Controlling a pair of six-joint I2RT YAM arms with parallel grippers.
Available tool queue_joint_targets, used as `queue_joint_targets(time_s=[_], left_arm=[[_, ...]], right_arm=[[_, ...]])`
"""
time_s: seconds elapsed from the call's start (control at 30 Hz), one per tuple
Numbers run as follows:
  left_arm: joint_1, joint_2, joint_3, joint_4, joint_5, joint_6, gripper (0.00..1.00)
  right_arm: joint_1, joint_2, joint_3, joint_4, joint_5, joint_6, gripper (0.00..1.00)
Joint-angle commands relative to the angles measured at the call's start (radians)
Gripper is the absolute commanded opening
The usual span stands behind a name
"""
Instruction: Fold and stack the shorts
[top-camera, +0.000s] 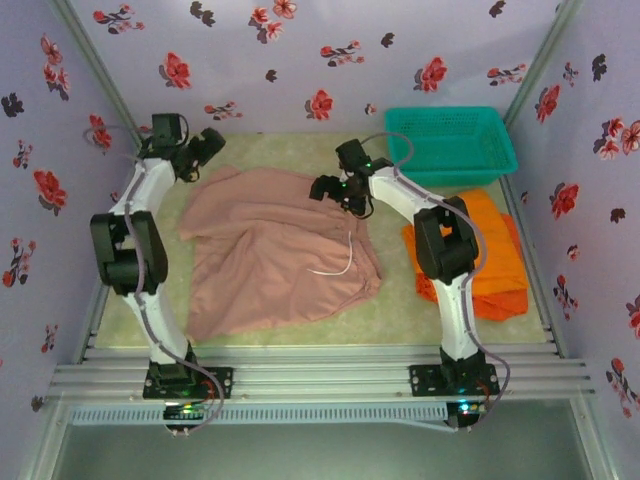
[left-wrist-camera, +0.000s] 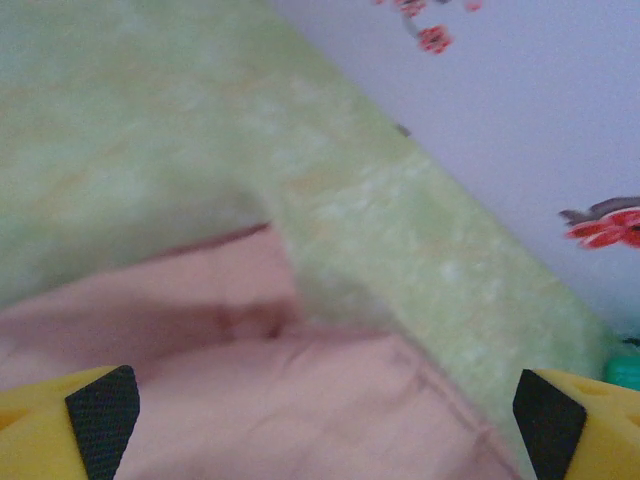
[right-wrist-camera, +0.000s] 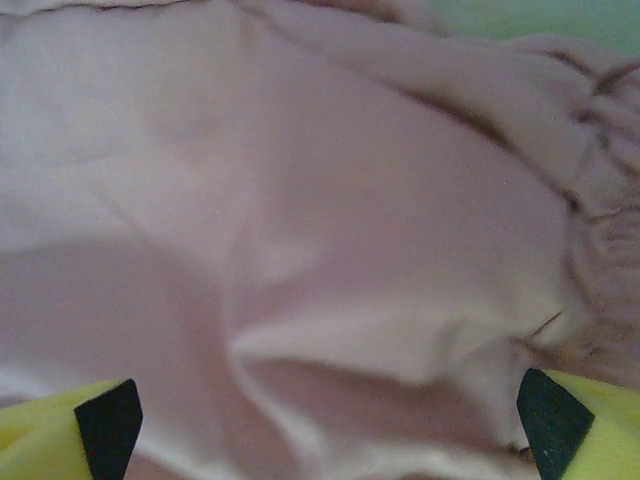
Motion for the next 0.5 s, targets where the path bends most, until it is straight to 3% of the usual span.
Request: queue_joint_targets(time_s=[0.0,0.2,0.47], left_arm=[[-0.025,0.148,0.151,-0.055,0.081,-0.013,0.99],[-0.034,0.338,0.301,-0.103,0.097,-0.045,0.99],[-0.039,0.45,0.359,-0.064,0.099,-0.062,0.99]], right_arm=[[-0.007,0.044,0.064,-0.043,-0.024,-0.017,0.99],[-0.019,0.083,0.079,-0.047,-0.017,-0.014,0.99],[-0.029,0.077,0.064,-0.067,0.005,-0.041,0.99]])
